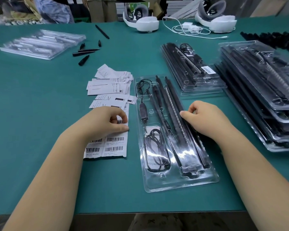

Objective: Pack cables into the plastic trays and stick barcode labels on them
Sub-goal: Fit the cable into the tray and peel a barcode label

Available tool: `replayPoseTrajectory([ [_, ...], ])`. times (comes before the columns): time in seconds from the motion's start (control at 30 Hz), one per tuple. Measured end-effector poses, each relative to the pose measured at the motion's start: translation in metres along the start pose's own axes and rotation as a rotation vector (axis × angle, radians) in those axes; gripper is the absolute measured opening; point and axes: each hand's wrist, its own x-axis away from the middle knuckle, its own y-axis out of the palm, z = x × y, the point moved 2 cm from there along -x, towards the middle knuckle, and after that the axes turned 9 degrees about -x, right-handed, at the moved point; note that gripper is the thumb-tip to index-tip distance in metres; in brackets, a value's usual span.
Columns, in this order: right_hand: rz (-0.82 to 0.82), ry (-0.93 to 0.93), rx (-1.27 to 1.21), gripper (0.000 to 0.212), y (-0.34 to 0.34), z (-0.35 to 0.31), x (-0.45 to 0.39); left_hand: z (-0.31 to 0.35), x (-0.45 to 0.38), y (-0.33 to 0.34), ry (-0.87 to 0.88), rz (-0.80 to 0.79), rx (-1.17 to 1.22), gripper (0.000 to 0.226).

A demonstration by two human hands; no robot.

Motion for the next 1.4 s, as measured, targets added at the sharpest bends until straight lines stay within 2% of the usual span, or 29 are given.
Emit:
replayPoseTrajectory([
  [0.43,-0.005,-0.012,-0.002,0.028,-0.001,-0.001,0.001,0.004,0.001,0.001,0.003,-0.011,0.041,0.012],
  [0.7,-0.003,-0.01,-0.002,0.029,-0.002,-0.002,0.001,0.006,-0.001,0.0,-0.005,0.133,-0.043,0.01],
  [0.9,-0.012,-0.006,-0.017,0.029,-0.003,-0.002,0.003,0.012,0.001,-0.004,0.078,0.271,-0.154,0.014],
  [1.03,-0.006,-0.006,-0.016,0.026,-0.003,-0.003,0.004,0.012,-0.001,-0.003,0.112,0.276,-0.179,0.018],
  [1.1,0.063,-0.073,-0.074,0.019,-0.005,-0.008,0.007,0.014,-0.001,-0.002,0.096,0.287,-0.161,0.015],
  [1.2,0.202,-0.376,-0.146,0.013,-0.007,-0.03,0.019,0.015,-0.002,-0.002,0.041,0.329,-0.088,0.019],
  [1.23,0.172,-0.484,-0.132,0.015,-0.006,-0.04,0.023,0.015,-0.003,-0.002,0.024,0.331,-0.066,0.02],
  [1.3,-0.032,-0.666,-0.047,0.025,0.0,-0.061,0.03,0.016,-0.006,0.0,-0.006,0.313,-0.002,0.02],
  [1.4,-0.382,-0.763,0.154,0.045,0.015,-0.088,0.035,0.014,-0.009,0.002,-0.044,0.245,0.118,0.02],
])
